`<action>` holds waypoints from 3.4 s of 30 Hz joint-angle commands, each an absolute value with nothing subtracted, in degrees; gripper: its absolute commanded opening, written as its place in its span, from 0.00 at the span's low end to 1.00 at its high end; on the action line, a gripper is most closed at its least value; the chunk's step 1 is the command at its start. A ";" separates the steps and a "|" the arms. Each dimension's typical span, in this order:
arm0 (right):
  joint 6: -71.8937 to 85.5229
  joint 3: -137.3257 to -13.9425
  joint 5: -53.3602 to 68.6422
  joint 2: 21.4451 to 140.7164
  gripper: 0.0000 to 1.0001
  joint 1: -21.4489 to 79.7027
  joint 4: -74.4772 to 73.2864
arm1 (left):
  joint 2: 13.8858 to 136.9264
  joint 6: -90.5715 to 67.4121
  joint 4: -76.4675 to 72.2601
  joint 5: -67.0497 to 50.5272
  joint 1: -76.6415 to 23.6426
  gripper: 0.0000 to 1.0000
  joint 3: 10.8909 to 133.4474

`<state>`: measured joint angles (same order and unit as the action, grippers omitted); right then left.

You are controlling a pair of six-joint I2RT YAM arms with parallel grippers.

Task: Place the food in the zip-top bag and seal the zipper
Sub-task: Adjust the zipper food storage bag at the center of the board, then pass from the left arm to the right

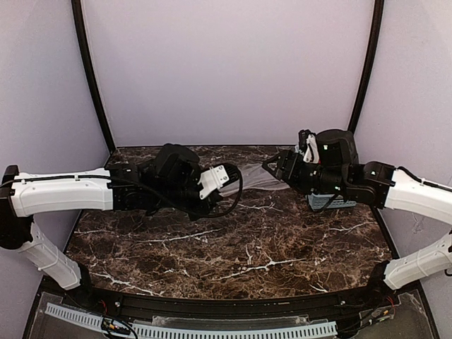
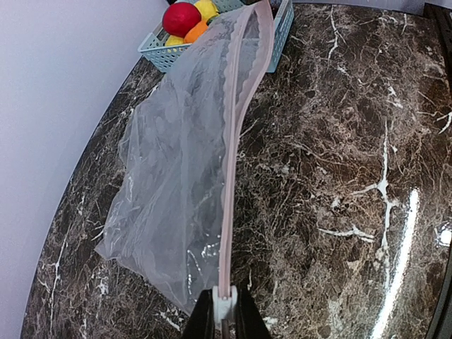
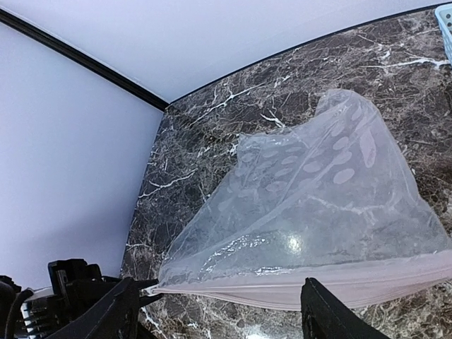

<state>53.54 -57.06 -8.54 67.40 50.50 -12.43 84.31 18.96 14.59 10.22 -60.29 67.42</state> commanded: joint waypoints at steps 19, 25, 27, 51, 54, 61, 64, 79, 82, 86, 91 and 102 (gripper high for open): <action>57.79 -51.57 -10.44 64.71 0.53 49.73 -10.16 | 81.80 8.58 12.36 10.46 -60.25 0.01 66.55; 57.99 -51.41 -7.62 66.09 0.56 46.80 -7.76 | 81.12 8.54 12.30 10.56 -60.29 0.01 65.98; 58.17 -51.05 -6.54 66.39 0.56 45.91 -6.85 | 80.98 8.59 12.19 10.54 -60.29 0.01 65.88; 55.28 -53.51 -4.36 71.66 0.42 42.66 -5.42 | 81.55 8.01 12.14 10.02 -60.34 0.01 65.81; 55.75 -53.04 -4.10 71.74 0.42 42.64 -4.99 | 81.63 7.68 12.26 10.06 -60.30 0.01 65.96; 56.99 -51.48 -2.31 70.43 0.46 42.71 -3.69 | 83.00 6.80 13.81 10.95 -60.21 0.01 67.09; 57.40 -50.71 -1.57 69.15 0.47 42.86 -3.48 | 83.42 6.60 14.09 10.84 -60.25 0.01 67.40; 59.77 -47.55 -0.26 69.31 0.49 43.76 -0.26 | 82.99 5.87 13.99 9.68 -60.23 0.01 67.42; 59.69 -47.95 -0.26 69.78 0.46 43.74 1.53 | 82.78 5.94 13.91 9.59 -60.16 0.01 67.26; 59.36 -48.87 -0.26 70.55 0.45 43.68 1.67 | 82.70 5.93 13.89 9.35 -60.15 0.01 67.24; 59.09 -49.95 -0.22 71.57 0.42 43.59 1.74 | 82.71 5.82 13.88 9.06 -60.13 0.01 67.24; 58.30 -51.43 -0.26 73.23 0.40 43.59 1.93 | 82.95 6.01 13.91 8.95 -60.20 0.01 67.15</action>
